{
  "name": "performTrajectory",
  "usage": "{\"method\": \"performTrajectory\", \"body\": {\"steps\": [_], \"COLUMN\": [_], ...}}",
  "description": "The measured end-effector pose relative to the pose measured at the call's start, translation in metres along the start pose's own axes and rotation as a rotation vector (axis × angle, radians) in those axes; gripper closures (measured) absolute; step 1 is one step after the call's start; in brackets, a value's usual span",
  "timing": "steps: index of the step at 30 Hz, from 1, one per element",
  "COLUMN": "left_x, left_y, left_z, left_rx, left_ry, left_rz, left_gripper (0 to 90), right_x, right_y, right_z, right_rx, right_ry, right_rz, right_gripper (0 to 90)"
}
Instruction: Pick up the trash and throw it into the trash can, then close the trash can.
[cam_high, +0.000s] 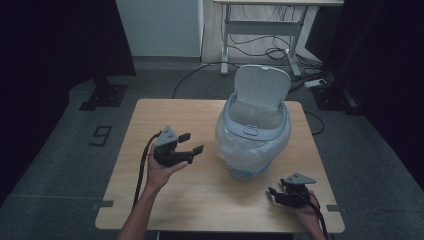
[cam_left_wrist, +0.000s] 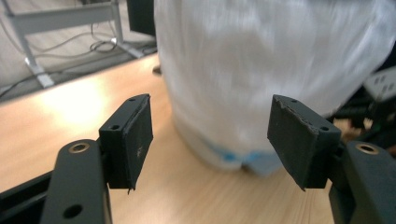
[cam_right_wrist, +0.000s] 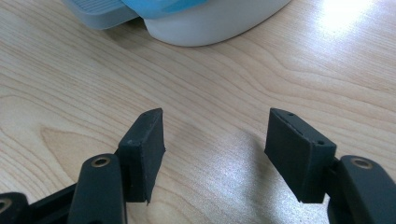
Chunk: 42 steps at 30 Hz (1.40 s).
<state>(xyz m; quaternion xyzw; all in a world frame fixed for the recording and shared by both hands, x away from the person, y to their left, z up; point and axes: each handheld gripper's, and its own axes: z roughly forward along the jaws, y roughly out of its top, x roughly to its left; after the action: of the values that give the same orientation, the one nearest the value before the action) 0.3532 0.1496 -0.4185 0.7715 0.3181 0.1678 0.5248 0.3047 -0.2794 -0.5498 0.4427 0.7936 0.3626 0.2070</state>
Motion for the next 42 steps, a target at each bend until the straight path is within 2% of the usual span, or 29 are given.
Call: {"method": "performTrajectory", "body": {"steps": [2, 7, 12, 14, 16, 18, 23, 28, 37, 42], "left_x": [-0.002, -0.004, -0.008, -0.007, -0.006, -0.005, -0.004, -0.003, -0.003, -0.003], "left_y": [-0.015, -0.043, -0.064, -0.069, -0.073, -0.077, -0.078, -0.084, -0.089, -0.090], "left_z": [-0.001, -0.002, -0.002, 0.000, 0.000, 0.001, -0.001, 0.002, 0.006, 0.006], "left_rx": [0.028, 0.073, 0.104, 0.127, 0.131, 0.144, 0.137, 0.150, 0.170, 0.169], "left_ry": [0.015, 0.022, 0.018, 0.031, 0.023, 0.032, 0.033, 0.032, 0.025, 0.027], "left_rz": [0.007, -0.007, -0.018, -0.012, -0.028, -0.028, -0.043, -0.058, -0.065, -0.071], "left_gripper": [30.6, 30.3, 30.3, 30.1, 30.3, 30.3, 30.3, 30.7, 30.8, 30.9], "right_x": [0.000, 0.000, 0.000, 0.000, 0.000, -0.001, -0.005, -0.010, -0.018, -0.021], "right_y": [0.000, -0.001, -0.001, 0.000, 0.001, 0.002, 0.005, 0.009, 0.024, 0.030], "right_z": [0.000, 0.002, 0.002, 0.003, 0.004, 0.003, -0.002, -0.010, -0.023, -0.028], "right_rx": [0.001, 0.006, 0.006, 0.006, 0.007, 0.003, -0.030, -0.073, -0.130, -0.153], "right_ry": [0.000, 0.000, 0.002, 0.004, -0.002, 0.000, -0.012, -0.049, 0.001, 0.004], "right_rz": [0.001, -0.002, 0.002, 0.003, -0.001, 0.002, 0.029, 0.075, 0.098, 0.105], "right_gripper": [37.0, 37.0, 36.9, 36.7, 36.3, 35.7, 34.6, 33.1, 32.9, 32.7]}}
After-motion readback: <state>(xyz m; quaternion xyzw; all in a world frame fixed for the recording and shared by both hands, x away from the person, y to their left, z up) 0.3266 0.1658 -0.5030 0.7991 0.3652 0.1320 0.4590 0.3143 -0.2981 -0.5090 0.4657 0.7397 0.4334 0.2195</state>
